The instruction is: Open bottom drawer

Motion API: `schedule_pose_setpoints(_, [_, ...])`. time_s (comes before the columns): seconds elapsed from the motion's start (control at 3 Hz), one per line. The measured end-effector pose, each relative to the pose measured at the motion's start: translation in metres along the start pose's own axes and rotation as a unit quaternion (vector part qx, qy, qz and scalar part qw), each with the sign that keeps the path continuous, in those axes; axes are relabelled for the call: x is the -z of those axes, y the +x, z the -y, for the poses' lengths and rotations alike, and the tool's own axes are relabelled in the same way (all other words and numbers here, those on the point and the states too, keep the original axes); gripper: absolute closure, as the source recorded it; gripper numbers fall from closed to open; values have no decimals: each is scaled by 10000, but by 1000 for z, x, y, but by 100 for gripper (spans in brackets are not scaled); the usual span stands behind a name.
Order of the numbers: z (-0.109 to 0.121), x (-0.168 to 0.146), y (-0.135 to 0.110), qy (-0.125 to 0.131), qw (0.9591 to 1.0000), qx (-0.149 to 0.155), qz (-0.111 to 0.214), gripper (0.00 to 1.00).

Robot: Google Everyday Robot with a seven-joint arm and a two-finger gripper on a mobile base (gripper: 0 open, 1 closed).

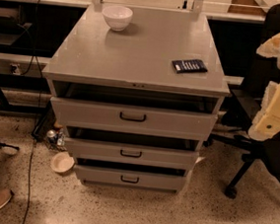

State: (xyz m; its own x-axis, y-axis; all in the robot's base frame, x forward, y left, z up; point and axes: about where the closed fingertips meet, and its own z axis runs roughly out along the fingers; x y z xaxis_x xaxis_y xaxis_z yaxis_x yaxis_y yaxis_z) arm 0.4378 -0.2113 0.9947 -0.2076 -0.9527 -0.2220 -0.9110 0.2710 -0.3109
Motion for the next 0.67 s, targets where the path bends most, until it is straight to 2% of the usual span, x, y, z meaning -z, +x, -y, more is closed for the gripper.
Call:
schedule_pose_setpoints(0.33, [-2,-2,0,-17,10000,-2,7,0])
schedule_pose_setpoints(0.67, [-20,-25,-1,-225,9997,-21,78,0])
